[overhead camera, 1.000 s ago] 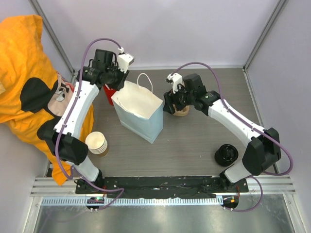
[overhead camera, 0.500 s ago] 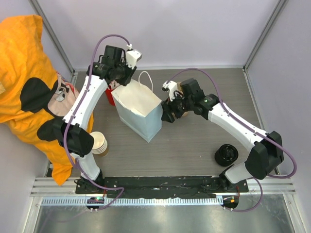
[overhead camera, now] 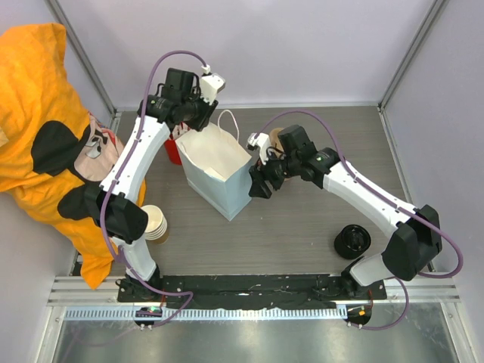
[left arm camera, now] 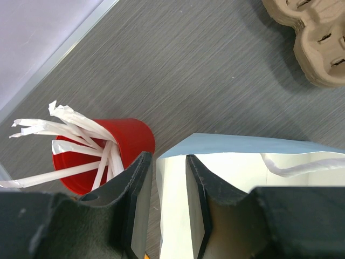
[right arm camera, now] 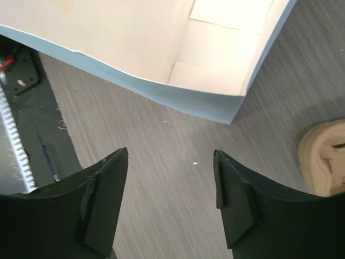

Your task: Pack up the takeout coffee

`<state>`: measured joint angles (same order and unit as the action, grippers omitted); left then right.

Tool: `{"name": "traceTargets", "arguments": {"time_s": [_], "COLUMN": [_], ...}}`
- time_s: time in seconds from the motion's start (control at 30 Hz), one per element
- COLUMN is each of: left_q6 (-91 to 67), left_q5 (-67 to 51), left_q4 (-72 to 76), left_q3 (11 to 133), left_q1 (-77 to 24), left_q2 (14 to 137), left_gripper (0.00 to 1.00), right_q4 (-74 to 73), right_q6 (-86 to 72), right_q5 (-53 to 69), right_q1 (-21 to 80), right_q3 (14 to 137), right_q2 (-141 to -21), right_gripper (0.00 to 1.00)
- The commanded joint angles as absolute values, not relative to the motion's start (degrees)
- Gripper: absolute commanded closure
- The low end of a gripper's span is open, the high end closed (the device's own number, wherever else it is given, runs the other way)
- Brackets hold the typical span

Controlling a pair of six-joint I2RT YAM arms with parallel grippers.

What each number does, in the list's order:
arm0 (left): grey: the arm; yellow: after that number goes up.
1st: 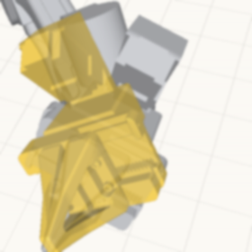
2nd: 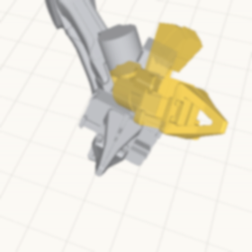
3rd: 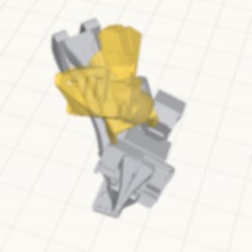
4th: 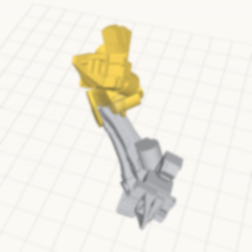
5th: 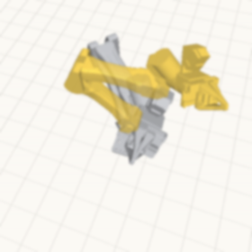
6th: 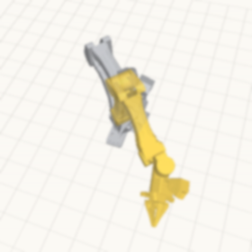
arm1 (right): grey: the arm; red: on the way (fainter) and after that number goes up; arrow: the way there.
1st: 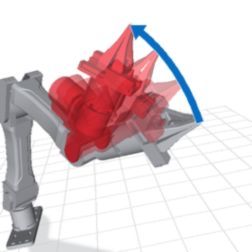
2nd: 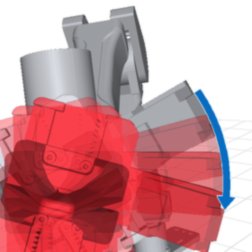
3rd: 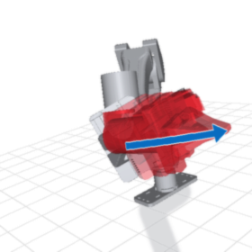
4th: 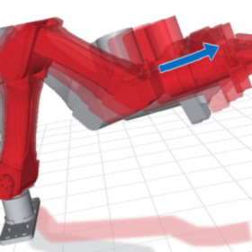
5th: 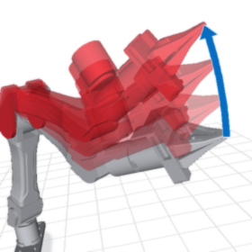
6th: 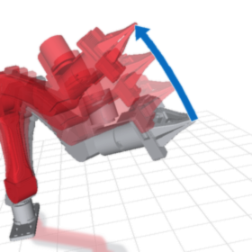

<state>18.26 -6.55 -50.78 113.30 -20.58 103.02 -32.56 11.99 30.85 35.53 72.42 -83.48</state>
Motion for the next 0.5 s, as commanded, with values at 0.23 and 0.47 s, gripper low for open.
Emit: {"name": "traceTargets", "arguments": {"time_s": [0.23,0.47], "left_q6": [18.11,18.11], "left_q5": [-7.56,-9.14], "left_q4": [-49.66,-50.71], "left_q3": [114.61,113.99], "left_q1": [-20.83,-20.92], "left_q2": [102.83,102.92], "left_gripper": [0.64,0.66], "right_q4": [-32.87,-31.91], "right_q6": [29.52,33.92], "right_q5": [31.98,46.22], "right_q1": [31.91,31.11], "right_q3": [74.8,74.27], "right_q2": [-80.6,-82.7], "right_gripper": [0.17,0.12]}}
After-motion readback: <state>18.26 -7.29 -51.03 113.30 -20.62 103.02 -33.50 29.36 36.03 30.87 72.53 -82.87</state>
